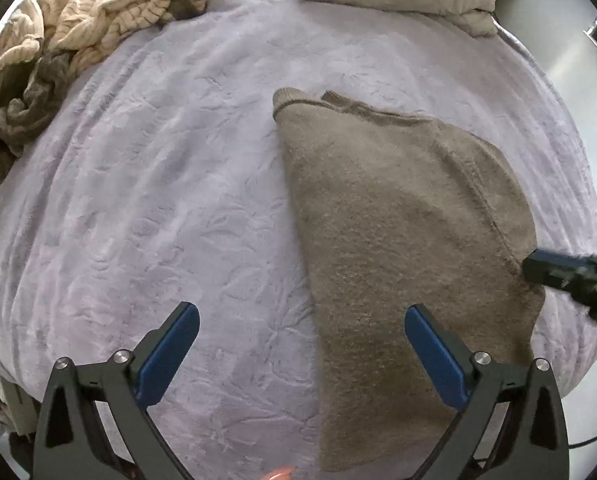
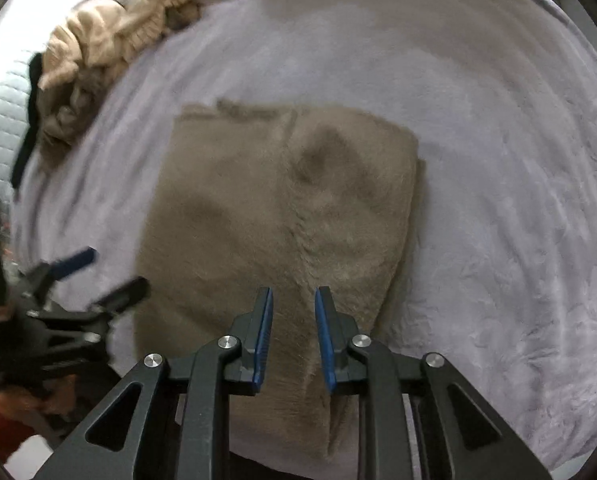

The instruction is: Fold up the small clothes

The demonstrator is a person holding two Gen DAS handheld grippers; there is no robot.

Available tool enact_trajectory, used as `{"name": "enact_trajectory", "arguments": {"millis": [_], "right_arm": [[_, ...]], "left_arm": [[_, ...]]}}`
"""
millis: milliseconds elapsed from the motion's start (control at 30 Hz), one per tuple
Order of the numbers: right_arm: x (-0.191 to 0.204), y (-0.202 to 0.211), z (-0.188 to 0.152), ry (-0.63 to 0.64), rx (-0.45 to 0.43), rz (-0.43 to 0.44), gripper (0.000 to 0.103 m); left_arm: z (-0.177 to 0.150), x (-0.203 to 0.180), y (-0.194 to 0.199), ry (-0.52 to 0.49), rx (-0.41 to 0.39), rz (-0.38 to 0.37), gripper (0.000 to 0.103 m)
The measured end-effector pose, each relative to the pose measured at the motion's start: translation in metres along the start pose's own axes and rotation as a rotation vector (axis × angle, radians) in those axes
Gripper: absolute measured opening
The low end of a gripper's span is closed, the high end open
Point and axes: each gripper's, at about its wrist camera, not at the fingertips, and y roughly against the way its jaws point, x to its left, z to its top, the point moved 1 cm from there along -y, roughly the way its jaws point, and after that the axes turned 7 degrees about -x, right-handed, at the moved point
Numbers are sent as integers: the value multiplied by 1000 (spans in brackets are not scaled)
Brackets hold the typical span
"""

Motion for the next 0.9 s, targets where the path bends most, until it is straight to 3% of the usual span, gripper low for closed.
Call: {"name": "enact_trajectory", "arguments": {"millis": [100, 200, 367, 500, 600, 667, 800, 900], "right_arm": [[-18, -23, -14, -20, 39, -52, 21], [-28, -27, -20, -24, 14, -40, 20], [-22, -18, -27, 11, 3, -74, 20], [-36, -1, -34, -70, 3, -46, 21], [-51, 13, -38, -161, 6, -2, 29], [-55, 19, -39, -177, 7, -20, 43], [-59, 29, -42, -197, 17, -57, 51], [-59, 29, -45, -213, 44, -71, 64]], "left_arm": [[-1, 0, -7, 24, 22, -8, 103], [-6, 1, -16, 64, 64, -36, 103], [-11, -6, -17, 43, 79, -24, 103], [-14, -9, -14, 34, 102, -45, 103], [-15, -11, -13, 26, 115, -49, 103], [-14, -12, -13, 35, 145, -70, 103], [-11, -14, -9, 33, 156, -82, 103], [-12, -20, -4, 3, 158, -57, 103]]}}
